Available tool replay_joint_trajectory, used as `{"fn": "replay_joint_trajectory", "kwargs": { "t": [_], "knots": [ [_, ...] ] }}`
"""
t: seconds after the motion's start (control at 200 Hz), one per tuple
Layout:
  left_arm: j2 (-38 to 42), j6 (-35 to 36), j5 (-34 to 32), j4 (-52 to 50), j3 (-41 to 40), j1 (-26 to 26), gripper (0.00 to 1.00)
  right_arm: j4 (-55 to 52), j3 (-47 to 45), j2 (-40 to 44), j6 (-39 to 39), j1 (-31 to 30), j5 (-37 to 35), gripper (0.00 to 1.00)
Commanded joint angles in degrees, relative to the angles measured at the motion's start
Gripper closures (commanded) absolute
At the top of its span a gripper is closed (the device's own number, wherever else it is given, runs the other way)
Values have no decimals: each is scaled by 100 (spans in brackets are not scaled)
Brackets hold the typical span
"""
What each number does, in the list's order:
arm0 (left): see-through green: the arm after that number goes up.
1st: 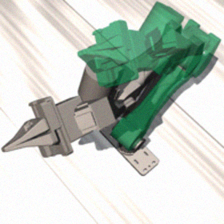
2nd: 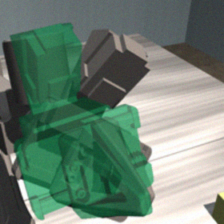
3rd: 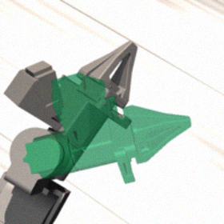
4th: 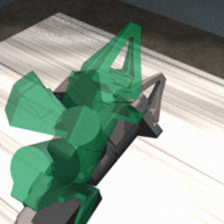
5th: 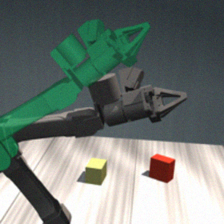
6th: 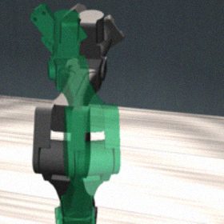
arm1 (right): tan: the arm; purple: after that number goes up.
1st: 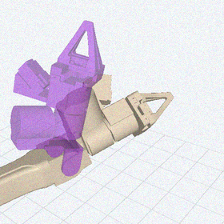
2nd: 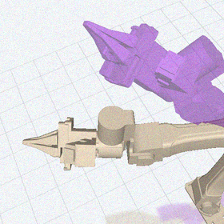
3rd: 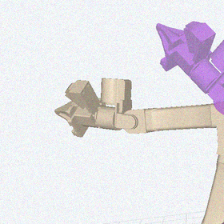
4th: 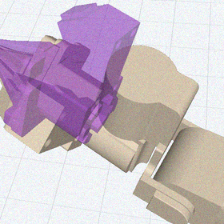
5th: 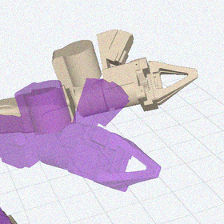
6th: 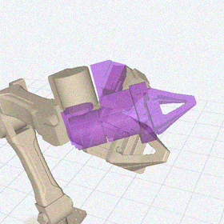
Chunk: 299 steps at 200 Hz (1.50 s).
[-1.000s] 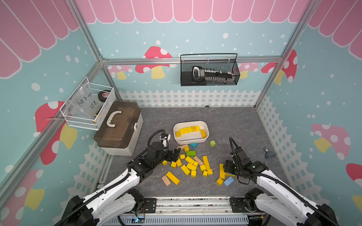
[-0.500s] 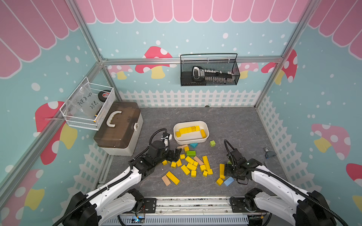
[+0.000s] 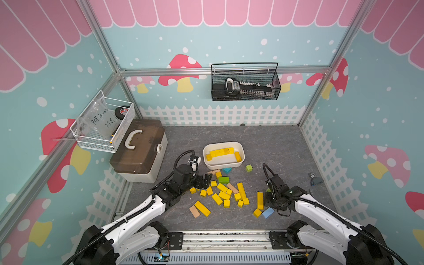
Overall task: Pick out the yellow building blocks
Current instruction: Pick up the building block from the center of the board, then place the building block in the storage box.
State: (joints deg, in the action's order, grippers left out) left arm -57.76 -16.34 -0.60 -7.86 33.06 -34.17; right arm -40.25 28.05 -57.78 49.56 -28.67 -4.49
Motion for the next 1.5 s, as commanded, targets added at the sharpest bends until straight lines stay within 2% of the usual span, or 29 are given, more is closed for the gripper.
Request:
{"fn": "replay_joint_trajectory", "kwargs": {
  "t": [0.0, 0.23, 0.36, 0.686, 1.031, 1.241, 1.491],
  "knots": [
    [28, -88, 46, 21, 140, 27, 0, 26, -14, 98, 47, -51, -1, 56],
    [39, -101, 34, 15, 131, 50, 0, -14, 335, 293, -185, -52, -89, 56],
    [23, -113, 36, 3, 140, 60, 0, 0, 884, 11, -402, -51, -134, 55],
    [-33, -116, 51, -14, 166, 70, 0, 133, 3201, -1838, -1172, -51, 242, 55],
    [-32, -133, 41, -14, 171, 89, 0, -55, 6055, -4250, -1835, -179, 1081, 55],
    [-43, -133, 32, -14, 175, 104, 0, -179, 7185, -5556, -1757, -444, 1516, 54],
    [-68, -133, 51, -6, 184, 128, 0, -427, 8119, -6627, -1739, -748, 1691, 54]
  ]
}}
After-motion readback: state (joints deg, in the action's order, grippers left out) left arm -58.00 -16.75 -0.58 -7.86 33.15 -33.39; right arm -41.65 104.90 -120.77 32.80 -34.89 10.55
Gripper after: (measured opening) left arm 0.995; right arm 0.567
